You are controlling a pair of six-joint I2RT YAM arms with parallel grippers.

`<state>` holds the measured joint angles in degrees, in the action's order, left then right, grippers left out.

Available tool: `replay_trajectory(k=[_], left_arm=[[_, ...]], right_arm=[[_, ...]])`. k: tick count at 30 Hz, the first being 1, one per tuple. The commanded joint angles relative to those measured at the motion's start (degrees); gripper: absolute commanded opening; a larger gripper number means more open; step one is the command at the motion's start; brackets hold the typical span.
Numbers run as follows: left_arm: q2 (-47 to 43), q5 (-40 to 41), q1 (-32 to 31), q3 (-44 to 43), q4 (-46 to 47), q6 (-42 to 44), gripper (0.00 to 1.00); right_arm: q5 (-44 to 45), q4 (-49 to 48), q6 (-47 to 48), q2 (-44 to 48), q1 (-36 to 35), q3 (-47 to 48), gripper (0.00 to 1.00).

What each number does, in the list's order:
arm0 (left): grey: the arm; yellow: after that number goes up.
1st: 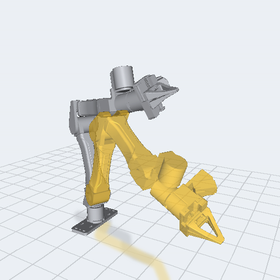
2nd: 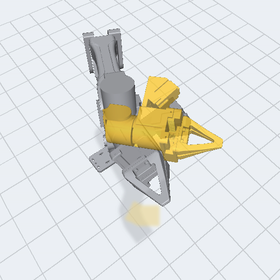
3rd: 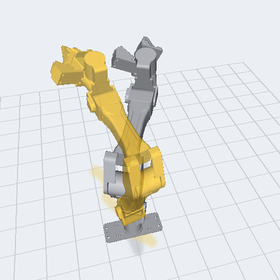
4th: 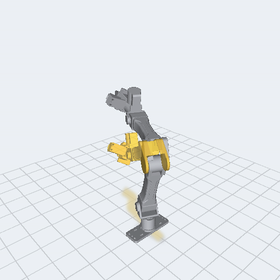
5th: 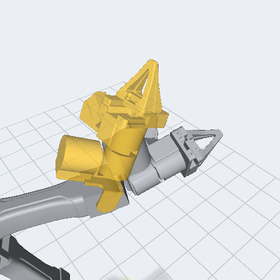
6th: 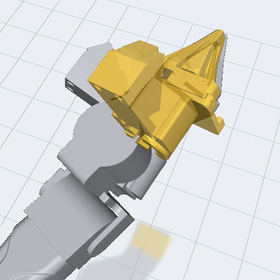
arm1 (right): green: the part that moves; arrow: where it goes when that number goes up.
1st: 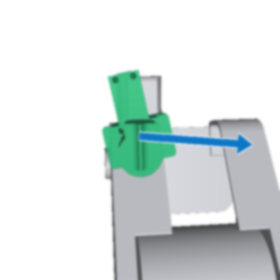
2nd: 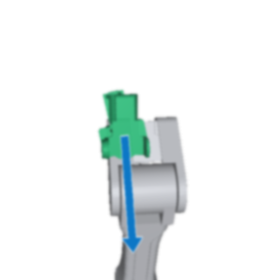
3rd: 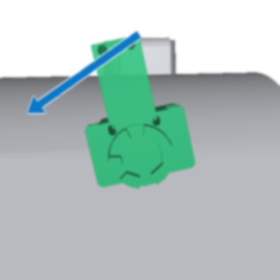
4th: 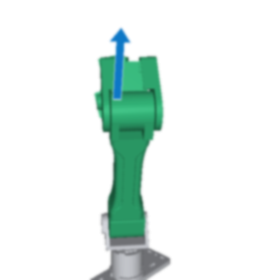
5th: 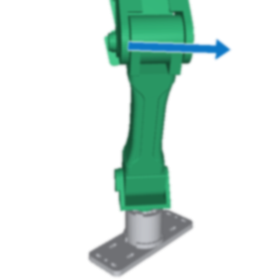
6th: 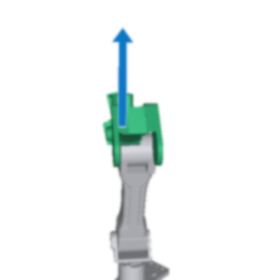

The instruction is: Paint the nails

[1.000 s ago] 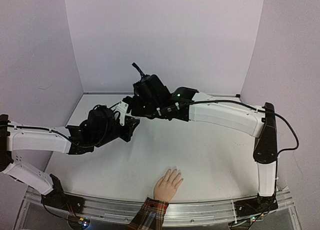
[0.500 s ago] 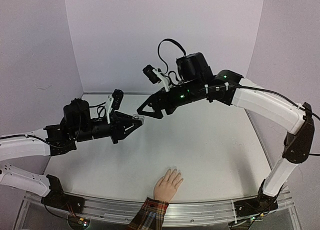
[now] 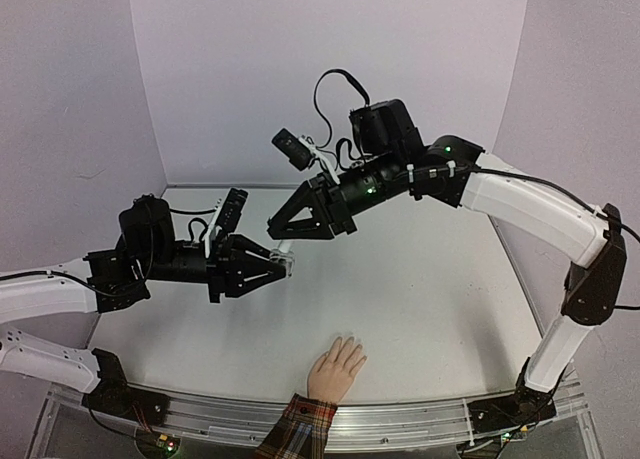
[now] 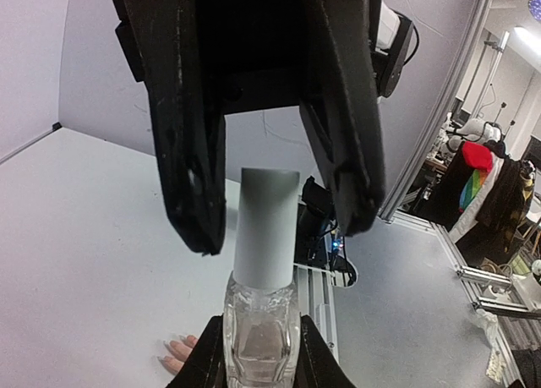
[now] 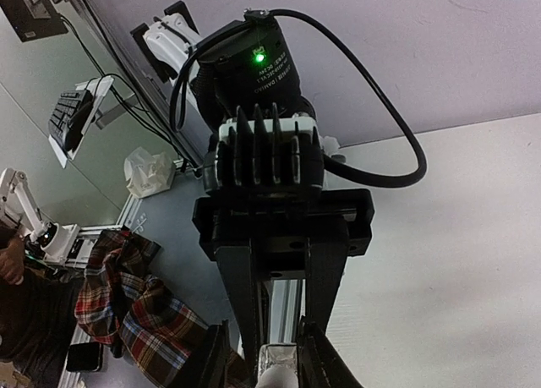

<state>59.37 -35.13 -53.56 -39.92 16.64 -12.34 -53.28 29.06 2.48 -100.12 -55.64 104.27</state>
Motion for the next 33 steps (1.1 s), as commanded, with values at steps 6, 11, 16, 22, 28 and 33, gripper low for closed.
replay_trajectory(k=[6, 11, 16, 22, 28, 33], left_arm=[[-1.1, -0.9, 0.4, -0.4, 4.2, -1.0, 0.0], [-1.8, -0.5, 0.3, -0.1, 4.7, -1.0, 0.0], [-1.2, -1.1, 0.5, -0.4, 4.9, -0.8, 0.0], [-1.5, -0.8, 0.5, 0.0, 4.8, -0.8, 0.0], [-1.3, -0.9, 0.6, -0.1, 4.5, -0.8, 0.0], [-0.5, -1.4, 0.6, -0.7, 4.4, -0.8, 0.0]], right_arm=[[-0.2, -10.6, -6.8, 1.9, 0.2, -4.7, 0.51], [-0.1, -20.3, -13.1, 4.0, 0.4, -11.9, 0.52], [-0.8, -23.9, -15.9, 4.4, 0.4, -13.8, 0.42], [1.7, -24.7, -15.4, 7.7, 0.4, -17.3, 0.53], [2.4, -25.8, -16.5, 10.0, 0.4, -19.9, 0.5], [1.3, -26.3, -17.5, 9.5, 0.4, -19.8, 0.37]])
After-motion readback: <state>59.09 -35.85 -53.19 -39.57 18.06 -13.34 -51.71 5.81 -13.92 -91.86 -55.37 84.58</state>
